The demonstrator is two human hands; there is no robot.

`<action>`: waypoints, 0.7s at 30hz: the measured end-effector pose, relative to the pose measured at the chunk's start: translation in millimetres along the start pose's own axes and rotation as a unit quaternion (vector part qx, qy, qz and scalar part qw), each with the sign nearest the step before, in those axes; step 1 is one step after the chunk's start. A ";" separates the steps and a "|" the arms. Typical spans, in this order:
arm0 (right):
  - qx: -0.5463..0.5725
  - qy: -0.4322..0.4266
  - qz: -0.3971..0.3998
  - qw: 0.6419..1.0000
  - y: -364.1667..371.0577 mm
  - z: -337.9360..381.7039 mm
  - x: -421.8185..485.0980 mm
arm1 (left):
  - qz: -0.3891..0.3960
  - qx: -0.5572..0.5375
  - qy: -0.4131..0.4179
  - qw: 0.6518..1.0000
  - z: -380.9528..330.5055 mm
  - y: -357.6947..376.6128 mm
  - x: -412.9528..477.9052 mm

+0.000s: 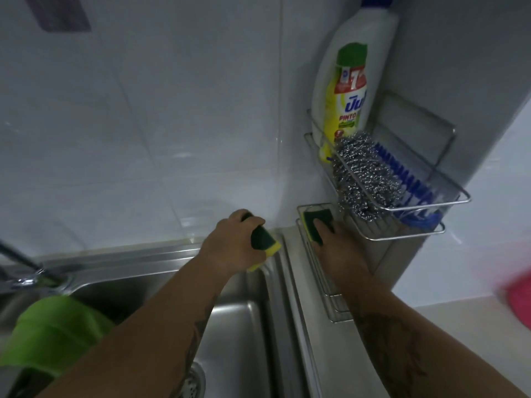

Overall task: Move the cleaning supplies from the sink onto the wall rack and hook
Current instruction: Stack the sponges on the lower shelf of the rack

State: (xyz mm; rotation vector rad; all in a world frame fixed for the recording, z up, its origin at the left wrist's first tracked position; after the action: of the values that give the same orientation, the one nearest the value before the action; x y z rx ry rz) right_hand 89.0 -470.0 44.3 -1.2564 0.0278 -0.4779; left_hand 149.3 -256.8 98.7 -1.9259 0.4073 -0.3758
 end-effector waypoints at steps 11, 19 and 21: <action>0.057 0.030 0.124 0.990 -17.0 5.9 10.2 | 0.017 0.009 0.007 1.000 -16.5 -20.8 -1.6; 0.096 -0.038 -0.111 0.989 -96.5 17.6 -82.7 | 0.017 -0.025 0.101 0.994 -113.6 -8.5 48.8; 0.080 -0.045 -0.113 0.989 -80.7 7.8 -105.2 | 0.031 -0.056 0.097 0.993 -125.4 10.2 55.5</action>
State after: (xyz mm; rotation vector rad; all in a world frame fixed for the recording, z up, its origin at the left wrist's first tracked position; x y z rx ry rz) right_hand -30.4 -443.1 95.8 -1.1276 -0.2284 -0.6068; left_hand 142.5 -387.9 139.5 -1.9880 0.6263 -0.5096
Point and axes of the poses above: each hand's wrist, its own x-axis towards the middle knuckle, its own y-axis out of the palm, z = x × y, the point moved 8 cm from there along x, towards the middle knuckle, and after that the axes turned 8 degrees about -z, right-handed, at the moved point
